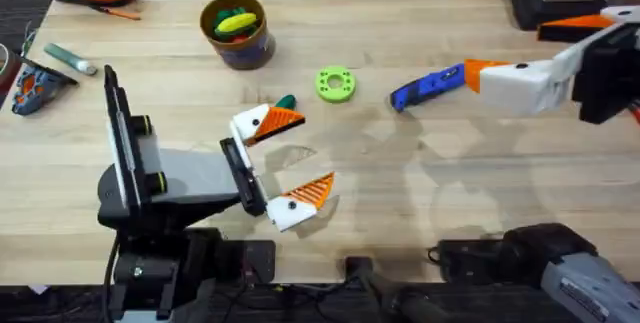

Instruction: Pick up the gripper from the table and insert it into the empty holder that is missing its gripper. Then pick up a screw, insert it into the mounting hole, and use the screwdriver to tighten it. Finally, clean up the table by picking up the vegetable and placing it into the bucket.

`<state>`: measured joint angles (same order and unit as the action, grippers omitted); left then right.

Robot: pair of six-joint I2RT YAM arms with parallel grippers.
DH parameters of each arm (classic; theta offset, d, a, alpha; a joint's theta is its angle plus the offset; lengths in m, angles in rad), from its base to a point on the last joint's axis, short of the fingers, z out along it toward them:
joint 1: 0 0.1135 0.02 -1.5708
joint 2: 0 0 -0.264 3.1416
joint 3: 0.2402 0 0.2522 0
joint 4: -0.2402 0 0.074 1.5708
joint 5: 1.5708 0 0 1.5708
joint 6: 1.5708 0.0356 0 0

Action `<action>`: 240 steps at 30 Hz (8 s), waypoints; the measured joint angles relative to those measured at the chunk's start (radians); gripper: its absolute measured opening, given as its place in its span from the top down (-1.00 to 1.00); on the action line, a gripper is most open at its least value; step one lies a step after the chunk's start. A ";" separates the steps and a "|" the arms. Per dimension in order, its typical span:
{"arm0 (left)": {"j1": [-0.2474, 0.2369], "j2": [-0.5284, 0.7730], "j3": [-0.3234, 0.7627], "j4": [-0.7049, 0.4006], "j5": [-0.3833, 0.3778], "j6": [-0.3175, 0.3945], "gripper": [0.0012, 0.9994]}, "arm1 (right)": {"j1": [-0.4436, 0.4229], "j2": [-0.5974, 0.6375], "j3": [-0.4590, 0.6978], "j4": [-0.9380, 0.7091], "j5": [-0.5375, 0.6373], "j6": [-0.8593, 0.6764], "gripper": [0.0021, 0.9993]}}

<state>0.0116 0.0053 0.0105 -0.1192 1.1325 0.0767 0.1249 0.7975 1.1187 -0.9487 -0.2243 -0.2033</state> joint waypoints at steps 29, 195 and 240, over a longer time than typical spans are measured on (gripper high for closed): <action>0.000 0.000 0.127 -0.222 -0.256 -0.109 -0.97 | 0.000 -0.004 0.000 -0.015 0.003 0.025 -0.99; -0.002 1.872 1.674 -0.921 -1.175 0.112 0.95 | 0.000 -0.004 0.000 -0.020 0.011 0.032 -0.99; -0.037 1.713 1.816 -1.104 -1.171 0.107 -0.98 | 0.000 -0.004 0.000 -0.005 0.011 0.032 -0.99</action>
<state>-0.0254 1.7183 1.8266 -1.2235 -0.0380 0.1833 0.1249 0.7937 1.1183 -0.9539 -0.2131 -0.1711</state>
